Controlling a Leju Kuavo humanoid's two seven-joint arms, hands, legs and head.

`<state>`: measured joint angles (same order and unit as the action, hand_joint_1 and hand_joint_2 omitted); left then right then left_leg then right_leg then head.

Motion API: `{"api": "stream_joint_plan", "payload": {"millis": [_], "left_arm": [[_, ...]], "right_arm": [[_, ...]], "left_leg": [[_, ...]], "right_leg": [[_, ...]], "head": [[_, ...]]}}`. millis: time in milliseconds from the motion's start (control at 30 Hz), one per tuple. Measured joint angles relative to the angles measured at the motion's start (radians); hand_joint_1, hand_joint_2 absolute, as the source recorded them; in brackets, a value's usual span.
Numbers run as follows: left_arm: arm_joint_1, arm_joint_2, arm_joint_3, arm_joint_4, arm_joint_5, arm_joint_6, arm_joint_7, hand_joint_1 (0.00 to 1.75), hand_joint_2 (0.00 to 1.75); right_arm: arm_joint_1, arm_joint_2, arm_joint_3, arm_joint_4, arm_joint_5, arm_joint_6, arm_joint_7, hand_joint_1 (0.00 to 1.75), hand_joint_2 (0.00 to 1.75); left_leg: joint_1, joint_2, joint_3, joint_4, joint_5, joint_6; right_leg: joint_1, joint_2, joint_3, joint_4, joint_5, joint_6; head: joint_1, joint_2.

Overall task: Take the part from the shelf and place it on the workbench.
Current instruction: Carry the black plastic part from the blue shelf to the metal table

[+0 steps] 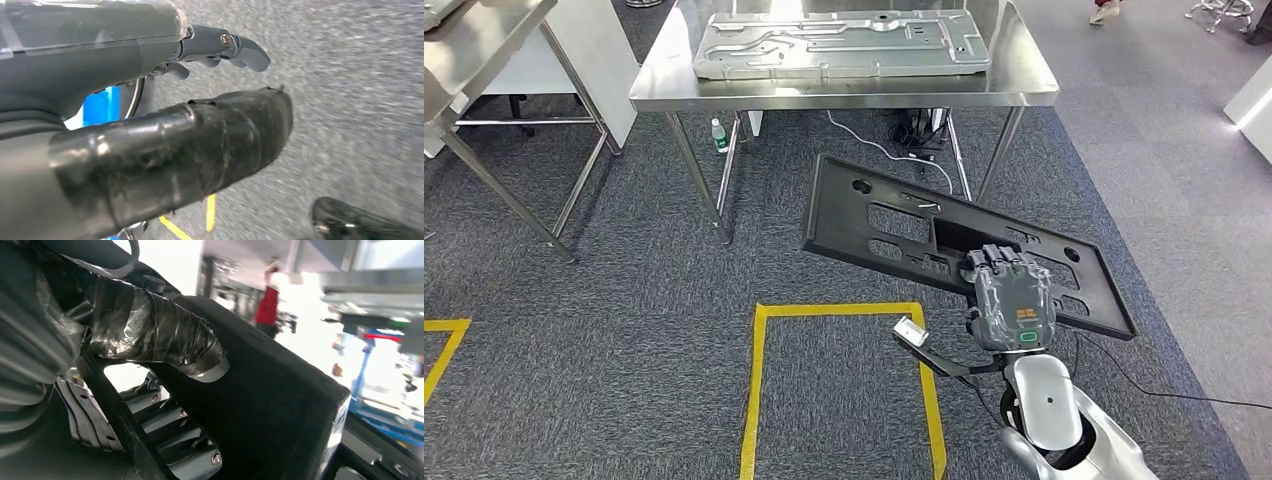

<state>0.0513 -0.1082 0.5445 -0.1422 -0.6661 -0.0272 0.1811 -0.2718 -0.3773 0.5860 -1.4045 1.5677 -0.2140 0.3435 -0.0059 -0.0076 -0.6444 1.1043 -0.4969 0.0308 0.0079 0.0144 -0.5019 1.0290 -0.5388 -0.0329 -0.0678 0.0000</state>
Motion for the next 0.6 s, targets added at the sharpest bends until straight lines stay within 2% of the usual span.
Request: {"api": "stream_joint_plan", "payload": {"millis": [67, 100, 167, 200, 267, 333, 367, 400, 433, 500, 533, 567, 600], "left_arm": [[0.001, 0.001, 0.002, 0.0, -0.002, -0.001, 0.0, 0.0, 0.0], [0.002, 0.001, 0.003, 0.0, -0.004, -0.001, 0.001, 0.0, 0.0], [0.003, 0.001, 0.005, -0.001, -0.009, 0.001, 0.003, 0.0, 0.0], [0.003, 0.001, 0.006, -0.001, -0.012, 0.003, 0.005, 0.0, 0.0], [0.0, -0.001, 0.006, -0.001, -0.017, 0.006, 0.009, 0.0, 0.0], [-0.001, -0.001, 0.007, -0.001, -0.021, 0.008, 0.014, 0.0, 0.0], [0.0, -0.002, 0.007, -0.001, -0.024, 0.008, 0.016, 0.0, 0.0], [0.002, -0.003, 0.007, -0.001, -0.027, 0.009, 0.017, 0.0, 0.0], [0.004, -0.005, 0.007, -0.001, -0.031, 0.01, 0.018, 0.0, 0.0], [0.01, -0.008, 0.007, -0.001, -0.036, 0.011, 0.015, 0.0, 0.0], [0.012, -0.01, 0.007, -0.001, -0.037, 0.011, 0.012, 0.0, 0.0], [0.014, -0.011, 0.007, -0.001, -0.038, 0.012, 0.007, 0.0, 0.0], [0.014, -0.011, 0.007, -0.001, -0.038, 0.011, 0.002, 0.0, 0.0]], "right_arm": [[-0.024, 0.019, 0.025, 0.024, 0.0, 0.0, -0.001, 1.75, 1.75], [-0.036, 0.028, 0.036, 0.033, 0.0, 0.0, -0.001, 1.75, 1.75], [-0.06, 0.041, 0.053, 0.046, 0.0, 0.003, 0.0, 1.75, 1.75], [-0.076, 0.047, 0.061, 0.052, 0.0, 0.006, 0.001, 1.75, 1.75], [-0.106, 0.057, 0.074, 0.068, 0.0, 0.016, 0.003, 1.75, 1.75], [-0.119, 0.063, 0.085, 0.082, 0.001, 0.021, 0.006, 1.75, 1.75], [-0.117, 0.063, 0.088, 0.086, 0.0, 0.021, 0.009, 1.75, 1.75], [-0.11, 0.059, 0.089, 0.086, 0.0, 0.02, 0.011, 1.75, 1.75], [-0.097, 0.048, 0.087, 0.078, -0.002, 0.017, 0.012, 1.75, 1.75], [-0.049, 0.007, 0.071, 0.045, -0.008, 0.006, 0.012, 1.75, 1.75], [-0.021, -0.019, 0.057, 0.024, -0.013, -0.002, 0.008, 1.75, 1.75], [0.008, -0.043, 0.042, 0.003, -0.017, -0.008, 0.002, 1.75, 1.75], [0.036, -0.067, 0.024, -0.021, -0.021, -0.013, -0.005, 1.75, 1.75]], "left_leg": [[-0.014, -0.004, 0.013, -0.049, 0.037, 0.018], [-0.018, -0.006, 0.018, -0.057, 0.028, 0.023], [-0.015, -0.008, 0.052, -0.086, 0.037, 0.033], [-0.011, -0.006, 0.068, -0.093, 0.036, 0.036], [-0.005, -0.004, 0.095, -0.102, 0.024, 0.038], [0.001, -0.006, 0.116, -0.104, 0.004, 0.037], [0.004, -0.007, 0.129, -0.105, -0.007, 0.033], [0.009, -0.009, 0.144, -0.105, -0.02, 0.029], [0.013, -0.011, 0.162, -0.105, -0.034, 0.025], [0.02, -0.017, 0.199, -0.104, -0.066, 0.014], [0.022, -0.02, 0.21, -0.106, -0.079, 0.007], [0.022, -0.022, 0.218, -0.111, -0.089, -0.001], [0.022, -0.021, 0.224, -0.114, -0.091, -0.008]], "right_leg": [[-0.002, 0.001, 0.019, -0.002, -0.015, 0.01], [-0.003, 0.002, 0.028, 0.002, -0.013, 0.016], [-0.003, 0.001, 0.035, 0.023, -0.008, 0.025], [-0.003, -0.001, 0.023, 0.049, -0.006, 0.029], [-0.009, -0.006, -0.036, 0.141, -0.029, 0.04], [-0.017, -0.007, -0.121, 0.234, -0.074, 0.053], [-0.022, -0.008, -0.152, 0.251, -0.088, 0.059], [-0.025, -0.009, -0.172, 0.241, -0.084, 0.064], [-0.029, -0.011, -0.177, 0.202, -0.058, 0.069], [-0.032, -0.018, -0.171, 0.094, 0.048, 0.075], [-0.028, -0.023, -0.168, 0.055, 0.092, 0.072], [-0.025, -0.026, -0.168, 0.034, 0.121, 0.066], [-0.021, -0.029, -0.167, 0.029, 0.125, 0.057]], "head": [[0.003, 0.0], [0.004, 0.0], [0.003, 0.0], [0.004, 0.0], [0.005, 0.0], [0.004, 0.0], [0.005, 0.0], [0.005, 0.0], [0.005, 0.0], [0.005, 0.0], [0.006, 0.0], [0.008, 0.0], [0.009, 0.0]]}}
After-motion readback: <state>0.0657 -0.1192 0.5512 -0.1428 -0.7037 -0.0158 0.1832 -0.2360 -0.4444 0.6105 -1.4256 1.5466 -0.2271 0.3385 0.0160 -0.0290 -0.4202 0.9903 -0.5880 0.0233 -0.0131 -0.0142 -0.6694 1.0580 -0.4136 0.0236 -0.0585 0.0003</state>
